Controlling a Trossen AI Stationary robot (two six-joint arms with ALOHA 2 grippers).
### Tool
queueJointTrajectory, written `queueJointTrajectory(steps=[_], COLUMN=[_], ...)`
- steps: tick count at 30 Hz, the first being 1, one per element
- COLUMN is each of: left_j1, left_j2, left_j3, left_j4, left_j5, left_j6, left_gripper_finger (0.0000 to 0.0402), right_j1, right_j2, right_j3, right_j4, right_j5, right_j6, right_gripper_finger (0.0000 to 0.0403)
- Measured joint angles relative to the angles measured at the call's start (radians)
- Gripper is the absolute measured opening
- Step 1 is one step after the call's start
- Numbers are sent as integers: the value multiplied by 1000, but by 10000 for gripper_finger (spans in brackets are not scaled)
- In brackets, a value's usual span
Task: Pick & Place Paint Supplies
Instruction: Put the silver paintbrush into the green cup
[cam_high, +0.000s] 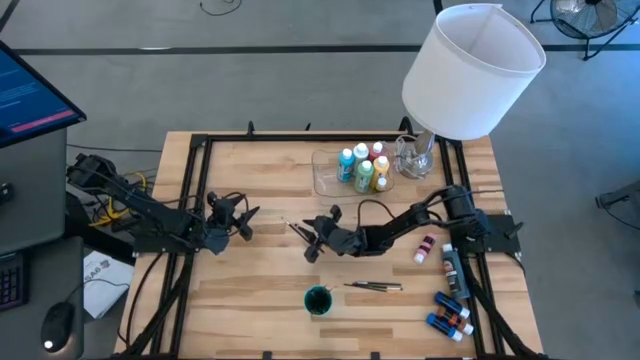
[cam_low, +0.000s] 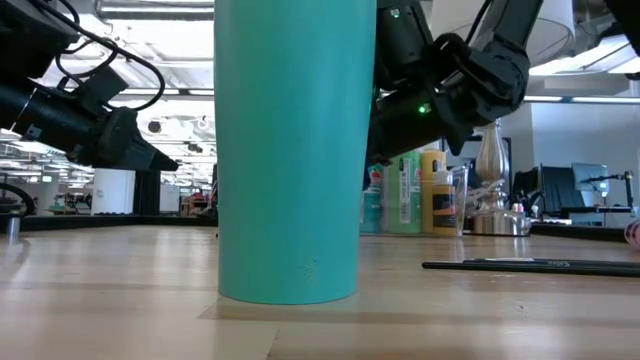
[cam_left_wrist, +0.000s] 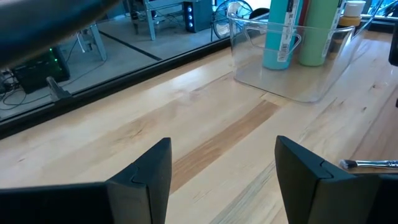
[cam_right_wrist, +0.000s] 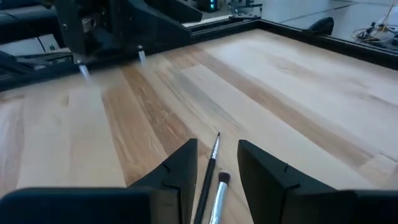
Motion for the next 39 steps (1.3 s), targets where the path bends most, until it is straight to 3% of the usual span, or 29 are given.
queueJointTrajectory(steps=[23, 33, 39], left_j1=[0, 0, 0], left_j2=[0, 0, 0], left_j3=[0, 1, 1], left_j4=[1, 8, 11], left_j5=[-11, -15, -19], left_j6=[5, 5, 15], left_gripper_finger=[186, 186, 186], right_j1=[7, -39, -32], right_j2=[1, 1, 88], right_j3=[0, 0, 21], right_j4=[-105, -62, 58], right_j5=[1, -2, -1], right_j6=[41, 27, 4], right_gripper_finger=[108, 108, 108])
